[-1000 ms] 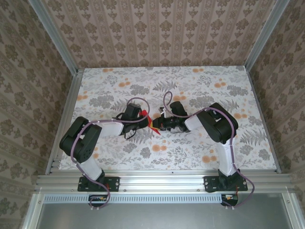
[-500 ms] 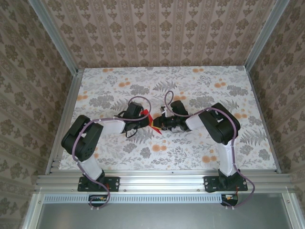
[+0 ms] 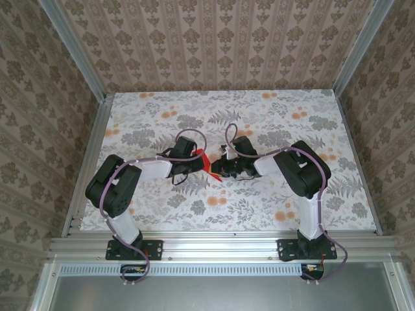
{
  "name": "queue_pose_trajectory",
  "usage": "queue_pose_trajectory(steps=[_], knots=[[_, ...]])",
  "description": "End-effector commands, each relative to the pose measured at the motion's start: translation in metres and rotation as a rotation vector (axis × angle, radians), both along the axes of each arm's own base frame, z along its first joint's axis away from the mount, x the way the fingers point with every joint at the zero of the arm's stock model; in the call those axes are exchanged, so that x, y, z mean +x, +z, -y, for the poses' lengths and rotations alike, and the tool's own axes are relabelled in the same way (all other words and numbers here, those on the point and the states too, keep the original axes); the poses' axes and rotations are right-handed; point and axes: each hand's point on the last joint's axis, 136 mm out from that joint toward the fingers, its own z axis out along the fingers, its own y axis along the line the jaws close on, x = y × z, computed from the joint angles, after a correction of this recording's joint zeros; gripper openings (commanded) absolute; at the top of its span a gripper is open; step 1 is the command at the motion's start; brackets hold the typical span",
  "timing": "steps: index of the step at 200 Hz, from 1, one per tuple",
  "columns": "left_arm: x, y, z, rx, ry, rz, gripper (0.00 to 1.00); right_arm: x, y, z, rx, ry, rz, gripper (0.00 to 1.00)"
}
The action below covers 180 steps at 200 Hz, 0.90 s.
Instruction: Fold a paper plane with a square sheet of paper (pick it up from the middle)
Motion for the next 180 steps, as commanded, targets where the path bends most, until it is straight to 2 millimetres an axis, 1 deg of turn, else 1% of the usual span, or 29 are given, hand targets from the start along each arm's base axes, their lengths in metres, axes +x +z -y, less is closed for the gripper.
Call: queue_pose_trajectory(steps=[1,42,71,98,134,159,180], knots=[[-0.001,-0.001,-0.002,0.007,0.010,-0.017,0.30,-0.006,-0.016,0.014,-0.072,-0.042,-0.064,0.09],[0.001,0.023,0.002,-0.069,0.002,0.054,0.35,0.000,-0.021,0.024,-0.006,-0.132,-0.142,0.07],[0.000,0.032,0.009,-0.129,-0.026,0.092,0.39,0.002,-0.024,0.029,0.032,-0.172,-0.194,0.06],[0.001,0.037,0.016,-0.175,-0.047,0.121,0.40,0.002,-0.028,0.033,0.053,-0.207,-0.239,0.05],[0.006,0.039,0.023,-0.196,-0.066,0.145,0.39,0.005,-0.024,0.034,0.112,-0.226,-0.253,0.05],[0.014,0.037,0.020,-0.178,-0.040,0.141,0.39,0.003,-0.020,0.034,0.109,-0.200,-0.214,0.05],[0.024,0.036,0.018,-0.162,-0.012,0.140,0.38,0.000,-0.020,0.034,0.108,-0.177,-0.196,0.06]])
